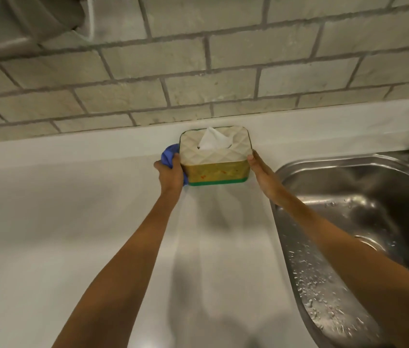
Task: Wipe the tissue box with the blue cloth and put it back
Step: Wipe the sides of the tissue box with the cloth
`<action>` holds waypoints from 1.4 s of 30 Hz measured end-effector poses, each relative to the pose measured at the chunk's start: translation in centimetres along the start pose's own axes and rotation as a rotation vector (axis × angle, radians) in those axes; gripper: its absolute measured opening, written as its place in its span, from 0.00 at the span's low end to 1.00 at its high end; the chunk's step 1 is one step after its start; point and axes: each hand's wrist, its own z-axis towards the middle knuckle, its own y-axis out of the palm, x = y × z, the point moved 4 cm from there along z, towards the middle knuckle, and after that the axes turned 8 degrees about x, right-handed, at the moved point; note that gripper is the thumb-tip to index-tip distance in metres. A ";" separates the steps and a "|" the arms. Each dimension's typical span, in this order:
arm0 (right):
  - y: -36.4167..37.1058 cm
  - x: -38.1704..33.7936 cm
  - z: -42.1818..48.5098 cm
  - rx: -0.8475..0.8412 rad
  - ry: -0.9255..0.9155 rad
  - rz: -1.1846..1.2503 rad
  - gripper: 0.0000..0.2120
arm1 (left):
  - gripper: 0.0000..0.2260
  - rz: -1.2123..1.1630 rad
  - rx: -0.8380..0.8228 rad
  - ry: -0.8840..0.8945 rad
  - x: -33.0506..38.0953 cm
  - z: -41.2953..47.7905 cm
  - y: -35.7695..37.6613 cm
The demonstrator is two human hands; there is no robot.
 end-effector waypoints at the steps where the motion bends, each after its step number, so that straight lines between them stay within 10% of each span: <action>1: 0.1 0.0 -0.2 -0.011 -0.039 0.005 0.36 | 0.21 -0.002 -0.012 0.013 -0.2 -0.1 0.5; 8: -0.3 -0.1 -2.8 0.048 -0.089 0.062 0.22 | 0.23 0.036 -0.056 0.078 -0.8 -1.6 -0.1; 23: -2.1 -0.3 -15.0 0.145 -0.010 -0.027 0.24 | 0.21 0.168 -0.084 0.128 -2.5 -11.7 -8.1; 42: -1.7 -2.0 -14.9 -0.011 0.106 -0.071 0.56 | 0.25 0.442 -0.039 0.194 -0.2 -12.4 -9.7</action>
